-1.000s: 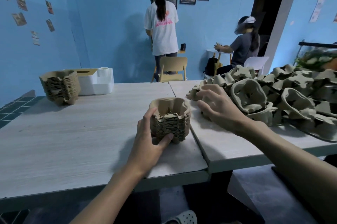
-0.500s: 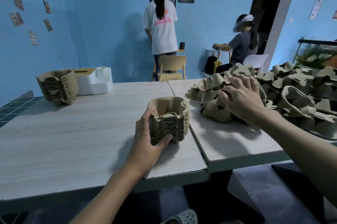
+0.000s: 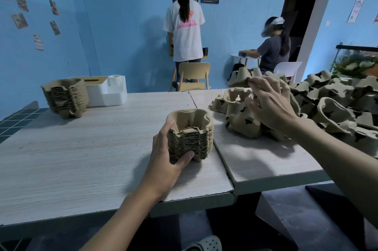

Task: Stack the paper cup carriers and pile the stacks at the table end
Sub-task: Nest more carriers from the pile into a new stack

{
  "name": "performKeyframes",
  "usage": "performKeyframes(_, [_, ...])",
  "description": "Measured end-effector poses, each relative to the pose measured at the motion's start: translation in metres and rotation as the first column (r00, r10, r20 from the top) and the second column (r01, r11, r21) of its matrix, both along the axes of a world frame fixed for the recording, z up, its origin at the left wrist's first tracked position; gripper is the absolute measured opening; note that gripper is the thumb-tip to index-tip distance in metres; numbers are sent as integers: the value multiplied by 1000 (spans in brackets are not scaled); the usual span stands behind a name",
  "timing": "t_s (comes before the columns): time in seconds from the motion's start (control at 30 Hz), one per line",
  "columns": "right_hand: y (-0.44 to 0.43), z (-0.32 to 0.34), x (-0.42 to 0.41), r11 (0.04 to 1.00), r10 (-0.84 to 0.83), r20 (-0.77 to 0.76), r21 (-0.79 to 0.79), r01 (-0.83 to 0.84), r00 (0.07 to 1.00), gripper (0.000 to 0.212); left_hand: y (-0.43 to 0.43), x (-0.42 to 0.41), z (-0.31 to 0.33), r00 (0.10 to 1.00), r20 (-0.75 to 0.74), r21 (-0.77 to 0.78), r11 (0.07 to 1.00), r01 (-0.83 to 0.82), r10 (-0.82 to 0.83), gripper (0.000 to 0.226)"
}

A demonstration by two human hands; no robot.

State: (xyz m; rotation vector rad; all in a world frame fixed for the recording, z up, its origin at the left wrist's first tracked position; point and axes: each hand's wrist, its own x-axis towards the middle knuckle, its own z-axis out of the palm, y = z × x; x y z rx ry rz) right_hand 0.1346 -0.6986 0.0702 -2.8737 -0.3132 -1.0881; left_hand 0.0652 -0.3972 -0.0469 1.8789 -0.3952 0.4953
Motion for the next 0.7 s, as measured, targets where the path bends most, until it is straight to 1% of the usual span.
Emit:
performKeyframes(0.13, [17,13,-8,983,172,157,31,-179,972,53,0,1,1,1000,1,2,1000,-10,10,87])
performKeyframes(0.17, [23,16,-11,966,231,167,78,-246,959,53,-1,0,1,1000,-1,-2,1000,-11,11,87])
performKeyframes(0.23, [38,19,-20,899,359,159,206,-387,920,53,-1,-1,1,1000,1,-4,1000,-9,9,87])
performKeyframes(0.3, [51,21,-30,834,431,164,302,-461,887,55,-1,-2,1,1000,6,1,1000,-4,4,87])
performKeyframes(0.43, [71,23,-45,759,461,151,444,-477,875,61,0,-1,2,1000,18,18,1000,1,-2,86])
performKeyframes(0.53, [83,26,-53,657,527,134,562,-503,839,63,0,0,2,999,38,36,999,-11,9,84])
performKeyframes(0.6, [90,28,-58,596,579,67,645,-478,813,69,0,0,1,999,33,44,999,-8,7,83])
performKeyframes(0.63, [93,27,-59,588,595,20,670,-452,803,74,0,0,2,1000,25,43,999,-5,4,81])
performKeyframes(0.7, [97,22,-61,602,615,-72,685,-410,785,83,0,0,2,1000,4,38,999,-3,3,82])
